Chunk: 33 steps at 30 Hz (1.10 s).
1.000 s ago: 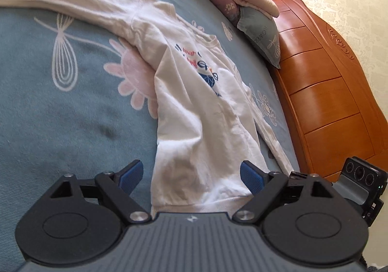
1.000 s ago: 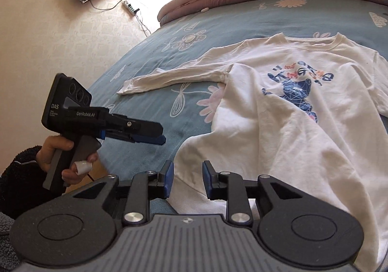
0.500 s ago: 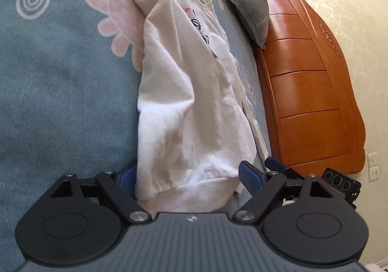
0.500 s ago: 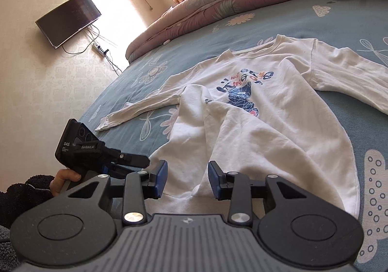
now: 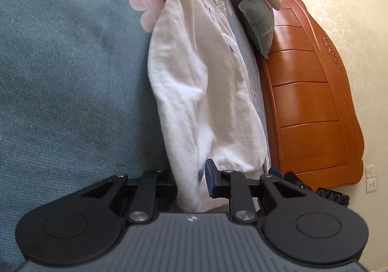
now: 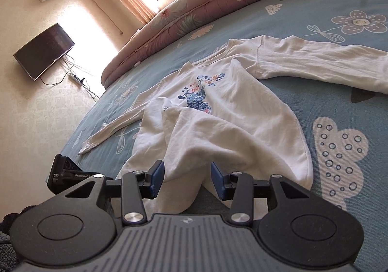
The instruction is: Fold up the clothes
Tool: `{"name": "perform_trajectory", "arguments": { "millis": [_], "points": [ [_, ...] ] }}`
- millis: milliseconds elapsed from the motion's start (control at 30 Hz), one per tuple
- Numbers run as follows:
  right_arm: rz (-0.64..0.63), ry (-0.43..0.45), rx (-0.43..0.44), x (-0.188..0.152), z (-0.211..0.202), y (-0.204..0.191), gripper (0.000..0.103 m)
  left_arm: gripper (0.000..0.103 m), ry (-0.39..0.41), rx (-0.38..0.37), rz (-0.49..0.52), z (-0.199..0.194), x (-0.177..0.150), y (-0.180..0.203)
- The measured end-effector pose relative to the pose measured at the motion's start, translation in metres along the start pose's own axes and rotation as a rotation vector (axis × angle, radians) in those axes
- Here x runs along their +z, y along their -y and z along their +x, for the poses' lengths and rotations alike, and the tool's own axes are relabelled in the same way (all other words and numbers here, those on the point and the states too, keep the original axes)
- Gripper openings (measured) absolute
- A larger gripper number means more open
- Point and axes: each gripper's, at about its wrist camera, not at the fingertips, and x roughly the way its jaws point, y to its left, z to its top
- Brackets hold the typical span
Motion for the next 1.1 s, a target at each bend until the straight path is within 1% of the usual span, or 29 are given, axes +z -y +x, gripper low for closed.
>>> {"name": "perform_trajectory", "arguments": {
  "millis": [33, 133, 267, 333, 400, 433, 467, 533, 567, 700, 800, 833, 867, 933, 967, 1000, 1067, 1100],
  "points": [
    [0.019, 0.010, -0.012, -0.002, -0.004, 0.006, 0.049, 0.020, 0.002, 0.004, 0.008, 0.001, -0.003, 0.001],
    [0.102, 0.042, -0.060, -0.006, -0.015, 0.027, 0.050, 0.011, 0.020, 0.032, -0.017, 0.005, -0.002, -0.002],
    [0.230, 0.090, -0.082, -0.012, -0.029, 0.055, 0.054, 0.010, 0.036, 0.037, -0.014, 0.005, -0.003, 0.000],
    [0.278, 0.085, -0.115, -0.016, -0.030, 0.067, 0.055, 0.010, 0.037, 0.031, -0.026, 0.005, -0.004, -0.001],
    [0.353, 0.051, -0.128, -0.022, -0.024, 0.082, 0.055, 0.010, 0.038, 0.027, -0.025, 0.006, -0.004, -0.002],
    [0.402, 0.024, -0.117, -0.027, -0.018, 0.090, 0.055, 0.010, 0.037, 0.027, -0.025, 0.005, -0.004, -0.002],
    [0.450, 0.015, -0.097, -0.032, -0.013, 0.097, 0.054, 0.010, 0.036, 0.026, -0.026, 0.005, -0.004, -0.003],
    [0.521, 0.061, -0.010, -0.036, -0.008, 0.106, 0.055, 0.010, 0.033, 0.025, -0.028, 0.005, -0.003, -0.003],
    [0.537, 0.059, 0.021, -0.034, -0.002, 0.109, 0.055, 0.010, 0.031, 0.024, -0.030, 0.005, -0.004, -0.004],
    [0.521, 0.054, 0.071, -0.022, 0.023, 0.112, 0.054, 0.010, 0.030, 0.025, -0.031, 0.006, -0.004, -0.003],
    [0.526, 0.037, 0.087, -0.028, 0.021, 0.109, 0.052, 0.010, 0.040, 0.016, -0.048, 0.004, -0.010, -0.005],
    [0.507, 0.030, 0.088, -0.034, 0.017, 0.105, 0.052, 0.010, 0.043, 0.012, -0.045, 0.004, -0.011, -0.006],
    [0.486, 0.025, 0.087, -0.039, 0.014, 0.101, 0.049, 0.010, 0.043, 0.012, -0.042, 0.005, -0.010, -0.006],
    [0.441, 0.023, 0.057, -0.044, 0.014, 0.096, 0.039, 0.010, 0.038, 0.015, -0.035, 0.008, -0.007, -0.004],
    [0.451, 0.023, 0.042, -0.044, 0.017, 0.097, 0.024, 0.010, 0.034, 0.019, -0.033, 0.010, -0.005, -0.003],
    [0.488, 0.028, 0.044, -0.044, 0.021, 0.103, 0.011, 0.010, 0.031, 0.028, -0.033, 0.011, -0.003, 0.000],
    [0.538, 0.050, 0.065, -0.044, 0.025, 0.113, 0.011, 0.010, 0.026, 0.060, -0.022, 0.010, -0.001, 0.007],
    [0.530, 0.051, 0.055, -0.043, 0.025, 0.110, 0.012, 0.009, 0.031, 0.082, -0.006, 0.008, -0.002, 0.012]
  ]
}}
